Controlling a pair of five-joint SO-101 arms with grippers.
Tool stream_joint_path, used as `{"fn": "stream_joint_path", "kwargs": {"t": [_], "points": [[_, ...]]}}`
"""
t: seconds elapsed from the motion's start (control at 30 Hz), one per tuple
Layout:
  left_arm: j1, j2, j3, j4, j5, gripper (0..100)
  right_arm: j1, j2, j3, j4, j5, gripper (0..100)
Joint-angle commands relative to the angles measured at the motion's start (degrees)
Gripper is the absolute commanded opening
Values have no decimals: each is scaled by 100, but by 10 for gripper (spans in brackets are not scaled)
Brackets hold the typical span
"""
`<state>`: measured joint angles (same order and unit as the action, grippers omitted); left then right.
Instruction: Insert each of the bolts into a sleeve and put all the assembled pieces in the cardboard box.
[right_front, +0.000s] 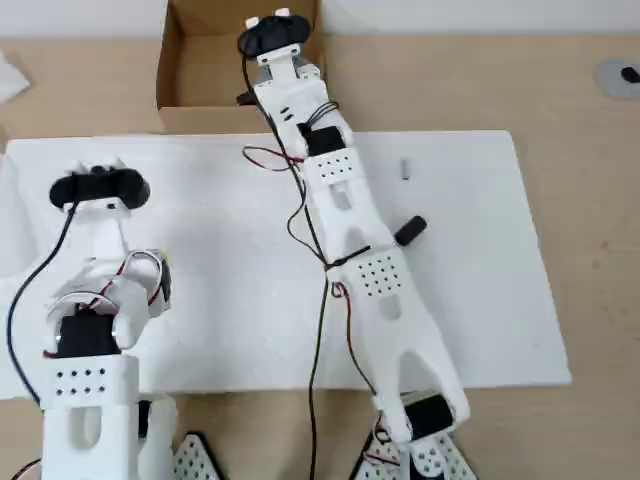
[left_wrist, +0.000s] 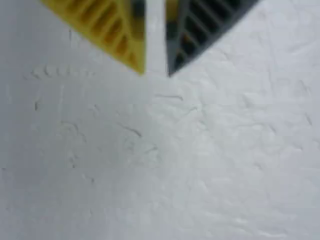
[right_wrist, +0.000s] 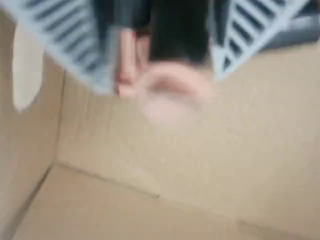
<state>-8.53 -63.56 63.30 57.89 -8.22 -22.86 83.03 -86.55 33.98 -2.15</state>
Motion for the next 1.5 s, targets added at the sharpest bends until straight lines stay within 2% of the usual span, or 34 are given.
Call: {"fn": "stream_joint_path", "kwargs": {"t": [0.0, 0.1, 0.2, 0.3, 0.47, 0.6, 0.7, 0.83, 0.9, 1.17, 1.47], "points": [[44, 4, -422, 53, 53, 43, -4, -163, -752, 378, 62, 278], [26, 40, -589, 62, 88, 45, 22, -286, -919, 853, 62, 299], [-316, 84, -879, 9, 316, 53, 136, -875, -910, 1688, 62, 299], [-607, 541, -1459, 53, 0, 103, 242, -1525, -901, 2734, 62, 299], [-703, 2079, -2611, 325, -1574, 143, 418, -2730, -901, 4589, 185, 299], [-703, 3354, -3895, 738, -3270, 143, 716, -3618, -901, 5837, 879, 299], [-695, 4198, -4993, 1521, -4695, 143, 1024, -4163, -901, 6743, 1442, 299], [-879, 5367, -6286, 2840, -6910, 143, 1631, -4831, -892, 6848, 2022, 297], [-1046, 5956, -6884, 3147, -7622, 143, 1877, -5121, -857, 6848, 2048, 297], [-1398, 8171, -9284, 3798, -8993, 146, 2818, -5807, -848, 6857, 2084, 296], [-1371, 9974, -11420, 3824, -9864, 145, 3240, -5886, -514, 6866, 2075, 296]]}}
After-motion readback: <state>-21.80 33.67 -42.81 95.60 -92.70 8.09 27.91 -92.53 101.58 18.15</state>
